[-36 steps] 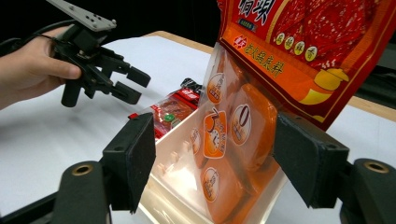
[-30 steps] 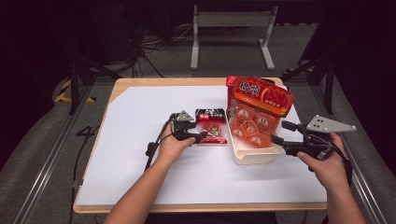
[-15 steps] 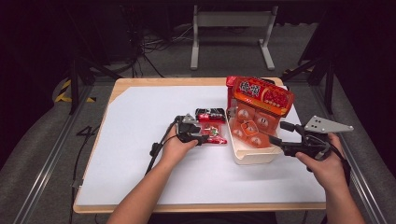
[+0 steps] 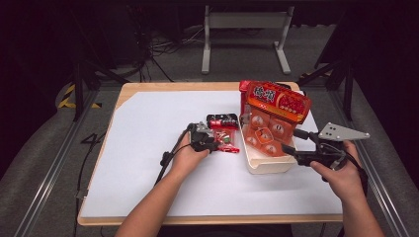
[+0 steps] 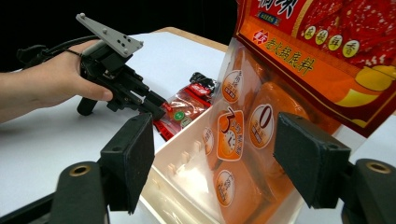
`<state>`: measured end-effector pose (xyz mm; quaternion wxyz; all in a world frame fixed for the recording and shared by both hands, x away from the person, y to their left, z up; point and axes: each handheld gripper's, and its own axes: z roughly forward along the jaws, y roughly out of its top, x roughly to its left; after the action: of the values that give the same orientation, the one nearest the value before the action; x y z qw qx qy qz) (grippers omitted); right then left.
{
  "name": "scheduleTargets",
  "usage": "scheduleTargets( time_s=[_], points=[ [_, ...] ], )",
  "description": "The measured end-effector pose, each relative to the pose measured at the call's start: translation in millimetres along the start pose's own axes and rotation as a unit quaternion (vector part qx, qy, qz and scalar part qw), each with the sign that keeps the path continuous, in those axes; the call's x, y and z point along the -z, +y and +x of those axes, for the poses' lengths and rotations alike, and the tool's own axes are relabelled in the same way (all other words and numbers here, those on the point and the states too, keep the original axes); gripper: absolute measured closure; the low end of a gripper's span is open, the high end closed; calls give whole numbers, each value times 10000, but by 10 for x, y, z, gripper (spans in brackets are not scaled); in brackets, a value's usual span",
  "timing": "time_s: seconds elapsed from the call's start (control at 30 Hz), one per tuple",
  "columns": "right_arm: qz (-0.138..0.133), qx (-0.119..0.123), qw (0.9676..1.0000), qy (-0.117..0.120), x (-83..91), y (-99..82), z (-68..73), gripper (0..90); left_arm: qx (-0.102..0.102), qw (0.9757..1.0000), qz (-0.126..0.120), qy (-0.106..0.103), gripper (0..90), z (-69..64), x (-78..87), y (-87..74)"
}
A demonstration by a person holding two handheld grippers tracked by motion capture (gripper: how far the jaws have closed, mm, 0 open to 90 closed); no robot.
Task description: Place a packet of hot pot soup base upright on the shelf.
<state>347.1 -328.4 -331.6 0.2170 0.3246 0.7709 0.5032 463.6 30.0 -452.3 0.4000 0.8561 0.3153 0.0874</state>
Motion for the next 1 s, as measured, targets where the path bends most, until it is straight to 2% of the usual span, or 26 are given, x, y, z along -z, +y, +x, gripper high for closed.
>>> scheduleTargets(
  time_s=[0.13, 0.23, 0.47, 0.6, 0.77, 1.0],
  points=[
    [25, 19, 10000, 34, -20, 5, 11, 306, 162, 9998, -16, -110, 825, 9, 1, -3],
    [51, 43, 10000, 52, -34, 0, 19, 313, 145, 9999, -82, -32, 886, -7, 7, -7],
    [78, 1, 9999, 64, -33, -26, -6, 326, 93, 9996, -272, 60, 900, -23, 66, -37],
    [78, -11, 9999, 62, -34, -25, -6, 331, 22, 9993, -333, 143, 900, -20, 171, -58],
    [110, 0, 9999, 124, -74, -13, 22, 339, -100, 9982, -539, 233, 900, -49, 343, -72],
    [119, 11, 9997, 213, -134, 8, 51, 344, -157, 9968, -755, 214, 900, -89, 545, -81]
  ],
)
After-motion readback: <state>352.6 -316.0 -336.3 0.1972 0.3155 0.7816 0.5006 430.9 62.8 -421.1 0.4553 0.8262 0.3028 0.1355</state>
